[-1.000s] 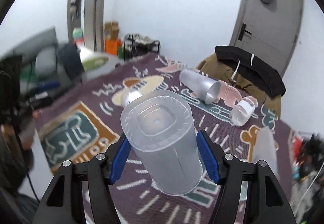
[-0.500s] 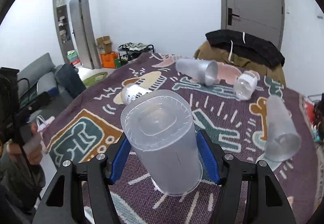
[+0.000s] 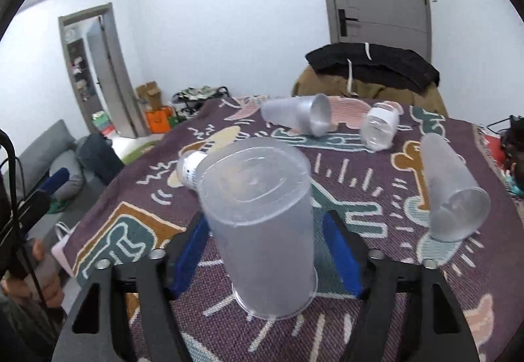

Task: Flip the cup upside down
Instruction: 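Rotate the cup rim-down with the right gripper and lower it onto the blanket, then open the right gripper and withdraw it from the upside-down cup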

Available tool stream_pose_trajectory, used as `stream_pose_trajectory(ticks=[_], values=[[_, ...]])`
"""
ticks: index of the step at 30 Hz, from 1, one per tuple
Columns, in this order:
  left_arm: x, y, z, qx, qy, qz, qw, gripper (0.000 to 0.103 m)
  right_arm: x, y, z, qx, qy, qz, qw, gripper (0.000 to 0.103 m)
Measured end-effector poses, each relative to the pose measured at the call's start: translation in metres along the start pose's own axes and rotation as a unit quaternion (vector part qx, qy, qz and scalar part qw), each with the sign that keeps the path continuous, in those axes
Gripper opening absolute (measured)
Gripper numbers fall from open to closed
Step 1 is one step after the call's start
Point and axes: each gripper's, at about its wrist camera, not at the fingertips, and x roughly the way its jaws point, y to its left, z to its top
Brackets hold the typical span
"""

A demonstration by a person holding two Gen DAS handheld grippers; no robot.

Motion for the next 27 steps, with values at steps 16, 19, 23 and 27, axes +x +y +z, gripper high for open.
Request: stream_pose_trajectory(ticks=[16, 19, 23, 27], values=[[-0.018, -0.033, 0.026, 0.011, -0.009, 0.035, 0.9993, 0.103, -0.091, 0.028, -0.011, 0.015, -0.037, -0.045, 0.998, 0.103], [-0.023, -0.042, 0.027, 0.024, -0.006, 0.027, 0.9993, 0.103, -0.105, 0.036, -0.017, 0.011, -0.032, -0.045, 0.998, 0.103], [-0.029, -0.055, 0.028, 0.048, -0.001, 0.023, 0.9986, 0.103, -0.125, 0.044, -0.024, 0.014, -0.031, -0.058, 0.998, 0.103], [-0.037, -0.064, 0.030, 0.056, 0.000, 0.020, 0.9982, 0.103, -0.144, 0.055, -0.031, -0.001, -0.040, -0.064, 0.997, 0.103]])
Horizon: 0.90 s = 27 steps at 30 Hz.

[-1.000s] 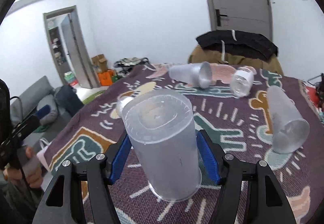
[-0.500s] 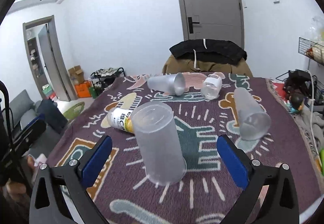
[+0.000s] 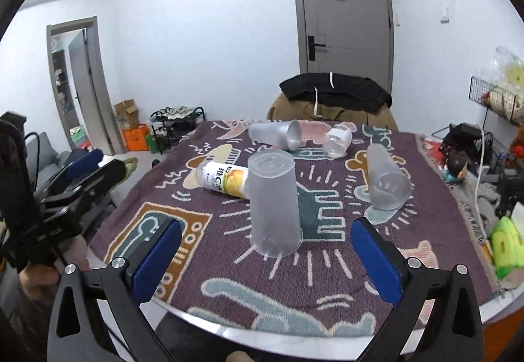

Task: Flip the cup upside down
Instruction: 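Open the right gripper and withdraw it from the upside-down cup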

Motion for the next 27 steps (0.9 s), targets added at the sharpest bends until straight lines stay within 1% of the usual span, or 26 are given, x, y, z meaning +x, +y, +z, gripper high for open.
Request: stream_pose_trajectory(ticks=[4, 7, 10, 13, 17, 21, 27], values=[[-0.011, -0.007, 0.003, 0.008, 0.004, 0.010, 0.9999, 0.103, -0.013, 0.002, -0.007, 0.003, 0.003, 0.007, 1.000, 0.103], [-0.014, -0.010, 0.006, 0.011, 0.029, 0.012, 0.9994, 0.103, -0.019, -0.002, -0.014, 0.007, 0.005, 0.003, 1.000, 0.103], [-0.020, -0.012, 0.006, 0.005, 0.042, 0.007, 0.9991, 0.103, -0.027, -0.007, -0.020, 0.009, 0.001, -0.001, 1.000, 0.103], [-0.027, -0.014, 0.004, 0.006, 0.043, 0.008, 0.9990, 0.103, -0.035, -0.013, -0.024, 0.020, -0.003, 0.003, 1.000, 0.103], [-0.036, -0.019, 0.002, 0.017, 0.035, 0.012, 0.9992, 0.103, -0.045, -0.016, -0.030, 0.014, -0.029, -0.004, 0.999, 0.103], [-0.041, -0.022, 0.000, 0.021, 0.029, 0.020, 0.9991, 0.103, -0.045, -0.020, -0.036, 0.025, -0.044, 0.010, 0.999, 0.103], [-0.047, -0.021, -0.006, 0.018, 0.023, 0.029, 0.9992, 0.103, -0.046, -0.018, -0.041, 0.024, -0.064, -0.001, 0.998, 0.103]])
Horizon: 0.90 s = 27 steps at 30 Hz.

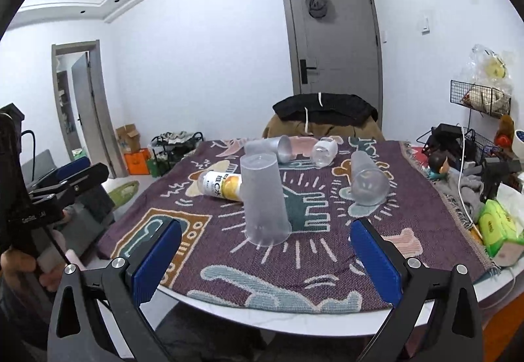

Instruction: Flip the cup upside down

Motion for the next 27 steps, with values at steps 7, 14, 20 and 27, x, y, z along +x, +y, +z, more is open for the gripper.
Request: stream_pose_trajectory(ticks=[7, 14, 20, 27], values=[[-0.0026, 0.0016, -0.0025, 0.002, -0.006, 0.003, 1.0000, 0.103, 0.0013, 0.0012, 0.0028, -0.006, -0.006, -0.023, 1.000, 0.103], [-0.0035, 0.0009, -0.0034, 0.006, 0.000, 0.005, 1.0000, 0.103, 0.0054, -0.0004, 0.0008, -0.002, 0.002, -0.017, 1.000, 0.103], [-0.0048, -0.0003, -0.0017, 0.013, -0.005, 0.006, 0.9999, 0.103, 0.0040, -0.0006, 0.0012, 0.000, 0.000, -0.018, 1.000, 0.103], [-0.0058, -0.0004, -0.0019, 0.014, -0.006, 0.007, 0.9999, 0.103, 0.0064, -0.0006, 0.0004, 0.005, 0.003, -0.014, 1.000, 0.103]])
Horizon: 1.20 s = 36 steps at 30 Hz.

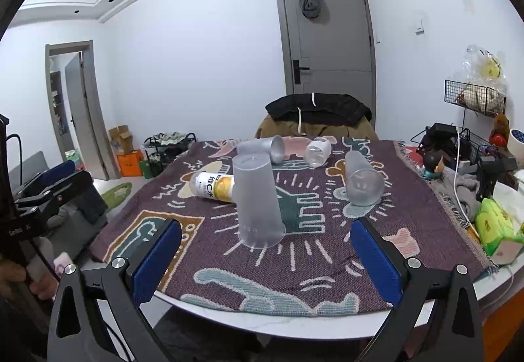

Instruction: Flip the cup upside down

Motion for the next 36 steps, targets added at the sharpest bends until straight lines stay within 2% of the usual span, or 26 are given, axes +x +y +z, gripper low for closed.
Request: stream_pose_trajectory(ticks=[23, 36], values=[[0.002, 0.001, -0.002, 0.002, 0.003, 0.002, 1.0000, 0.103, 0.009, -0.002, -0.003, 0.015, 0.014, 0.016, 1.000, 0.103], [0.004, 0.001, -0.002, 0.001, 0.004, 0.004, 1.0000, 0.103, 0.010, 0.000, -0.005, 0.012, 0.008, 0.005, 1.000, 0.103]])
